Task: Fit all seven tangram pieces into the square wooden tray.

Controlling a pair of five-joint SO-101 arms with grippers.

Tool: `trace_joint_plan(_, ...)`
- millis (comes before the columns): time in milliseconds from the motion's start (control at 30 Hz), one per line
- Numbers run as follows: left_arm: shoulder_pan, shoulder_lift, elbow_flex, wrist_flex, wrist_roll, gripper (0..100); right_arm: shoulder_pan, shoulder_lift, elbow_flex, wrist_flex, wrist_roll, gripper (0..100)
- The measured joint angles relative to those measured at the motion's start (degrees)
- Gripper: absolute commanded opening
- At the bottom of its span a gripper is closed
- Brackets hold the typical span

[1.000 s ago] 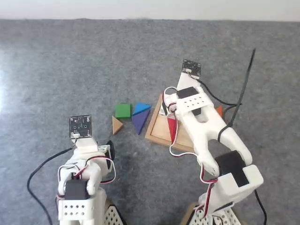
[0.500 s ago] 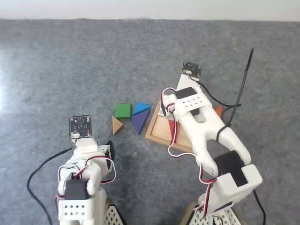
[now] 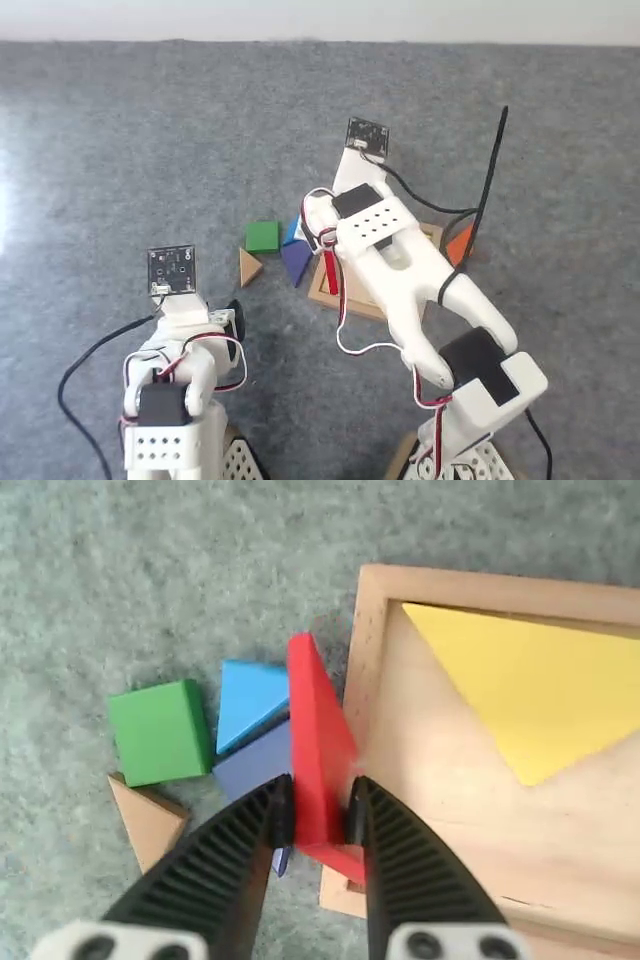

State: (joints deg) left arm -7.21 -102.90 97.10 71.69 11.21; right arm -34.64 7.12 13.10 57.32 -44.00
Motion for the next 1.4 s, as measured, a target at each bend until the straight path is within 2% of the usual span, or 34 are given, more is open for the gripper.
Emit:
trace_joint_plan(133,0.0,0.0,0.0,0.0,0.0,14,1.41,0.09,-0.09,0.0,-0.97,9.5)
trace_joint_plan(500,0.0,0.0,0.0,0.0,0.0,14,12.48,8.18,0.0,1.85,-1.05,9.5)
trace_joint_plan(700,0.0,0.0,0.0,0.0,0.0,14,13.98,8.0,-0.18,7.56,3.25,9.3)
trace_joint_plan(900,0.0,0.0,0.0,0.0,0.0,14,14.42,4.92,0.26,8.88,5.54,9.1)
trace_joint_plan(1133,0.0,0.0,0.0,0.0,0.0,14,13.19,-5.27,0.26,3.52,15.38,9.5)
trace_joint_plan(1400,0.0,0.0,0.0,0.0,0.0,14,1.76,-6.95,5.1,-4.31,27.34,9.5)
